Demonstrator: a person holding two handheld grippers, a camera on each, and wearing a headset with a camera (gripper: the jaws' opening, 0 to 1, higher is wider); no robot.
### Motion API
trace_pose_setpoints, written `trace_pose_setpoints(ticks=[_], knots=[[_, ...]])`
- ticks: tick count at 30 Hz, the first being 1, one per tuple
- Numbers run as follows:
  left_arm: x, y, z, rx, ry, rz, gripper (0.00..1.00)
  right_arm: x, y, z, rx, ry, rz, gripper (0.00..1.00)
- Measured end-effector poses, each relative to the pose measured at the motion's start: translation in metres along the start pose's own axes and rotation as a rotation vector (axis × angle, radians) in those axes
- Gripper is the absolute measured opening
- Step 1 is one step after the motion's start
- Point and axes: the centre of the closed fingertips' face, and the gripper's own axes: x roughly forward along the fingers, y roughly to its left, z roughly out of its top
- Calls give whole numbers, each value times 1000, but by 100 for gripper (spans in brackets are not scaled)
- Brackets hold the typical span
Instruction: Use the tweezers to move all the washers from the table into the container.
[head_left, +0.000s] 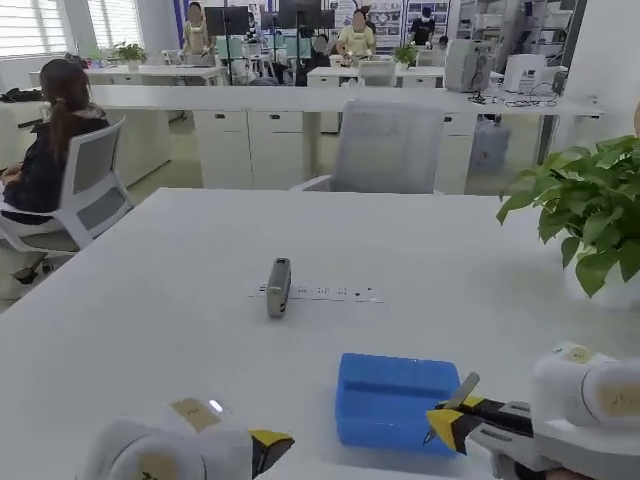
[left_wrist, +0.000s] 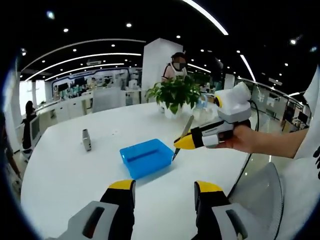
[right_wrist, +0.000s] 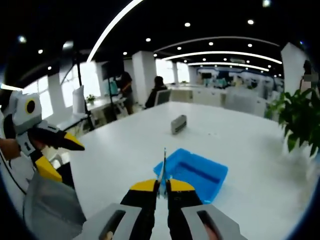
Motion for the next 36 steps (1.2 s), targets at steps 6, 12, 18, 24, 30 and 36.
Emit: trace_pose_setpoints(ticks=[6,12,18,24,30,36], knots=[[8,-10,17,-16,-38,-99,44,-4,18,-5,-10,10,78,4],[11,-14,29,-50,-59,-185,41,-8,34,-11,8,29,161,4],[14,-22,38,-25,-47,-288,40,-14,62,-11,1,26,328,4],[18,-35,39,-53,-25,-416,36,-20,87,-16,-77,63,442,4],[21,-49,35,43,10,-516,30,-21,101,-24,-151,107,494,4],[25,-61,28,57,34,-597,22,-23,111,-28,-191,142,552,4]])
